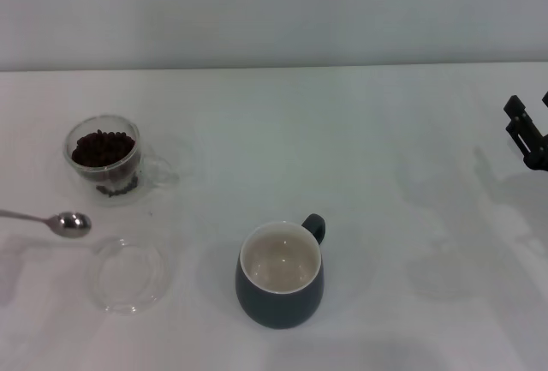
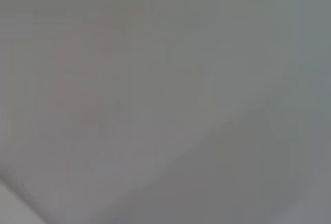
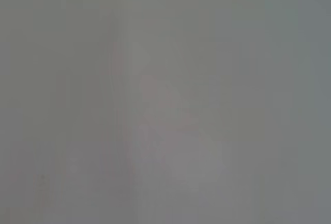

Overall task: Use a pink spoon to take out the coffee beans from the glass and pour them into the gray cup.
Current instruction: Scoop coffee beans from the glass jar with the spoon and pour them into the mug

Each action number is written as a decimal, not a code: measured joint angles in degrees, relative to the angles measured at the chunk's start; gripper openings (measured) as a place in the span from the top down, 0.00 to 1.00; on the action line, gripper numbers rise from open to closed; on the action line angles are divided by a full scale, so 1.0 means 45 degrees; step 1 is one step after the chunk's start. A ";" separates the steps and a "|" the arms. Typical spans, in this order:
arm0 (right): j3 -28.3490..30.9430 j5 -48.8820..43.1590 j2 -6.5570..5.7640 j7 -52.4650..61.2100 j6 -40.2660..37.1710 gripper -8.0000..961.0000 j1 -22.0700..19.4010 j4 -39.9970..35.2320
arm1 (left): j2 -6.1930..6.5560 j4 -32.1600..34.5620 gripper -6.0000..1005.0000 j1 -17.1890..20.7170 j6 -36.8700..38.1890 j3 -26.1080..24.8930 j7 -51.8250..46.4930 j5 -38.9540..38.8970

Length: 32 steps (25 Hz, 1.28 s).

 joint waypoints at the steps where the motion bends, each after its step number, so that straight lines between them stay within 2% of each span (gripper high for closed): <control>1: 0.0001 0.0003 0.0000 0.0000 0.0003 0.36 0.0014 -0.0007 | 0.0087 0.0109 0.86 0.0001 0.0065 -0.0013 -0.0029 -0.0023; 8: 0.0001 0.0024 0.0000 0.0000 0.0120 0.36 0.0108 -0.0068 | 0.1185 0.0629 0.86 -0.0244 0.0257 -0.0028 -0.0318 -0.0523; 12: 0.0002 0.0039 0.0000 0.0000 0.0121 0.36 0.0121 -0.0074 | 0.1983 0.0684 0.86 -0.0734 0.0186 -0.0006 -0.0309 -0.0596; 13: 0.0001 0.0040 0.0000 0.0000 0.0121 0.36 0.0121 -0.0074 | 0.2325 0.0692 0.86 -0.1006 0.0142 0.0047 -0.0355 -0.0550; 14: 0.0000 0.0042 0.0001 0.0000 0.0120 0.36 0.0121 -0.0074 | 0.2488 0.0692 0.86 -0.1165 0.0102 0.0116 -0.0374 -0.0504; 17: 0.0002 0.0045 0.0000 0.0000 0.0113 0.36 0.0120 -0.0075 | 0.3224 0.0720 0.87 -0.1911 -0.0158 0.0675 -0.0468 -0.0442; 19: 0.0000 0.0044 0.0000 0.0000 0.0110 0.36 0.0121 -0.0075 | 0.3610 0.0725 0.87 -0.2408 -0.0486 0.1176 -0.0528 -0.0435; 21: 0.0000 0.0044 0.0000 0.0000 0.0117 0.36 0.0129 -0.0075 | 0.3836 0.0725 0.86 -0.2892 -0.1091 0.1620 -0.0544 -0.0430; 24: 0.0000 0.0044 0.0000 0.0000 0.0123 0.36 0.0148 -0.0073 | 0.3910 0.0693 0.86 -0.3487 -0.2273 0.2048 -0.0542 -0.0355; 32: 0.0012 0.0042 0.0000 0.0000 0.0123 0.36 0.0164 -0.0085 | 0.3500 0.0642 0.86 -0.4237 -0.3856 0.2224 -0.0122 0.0002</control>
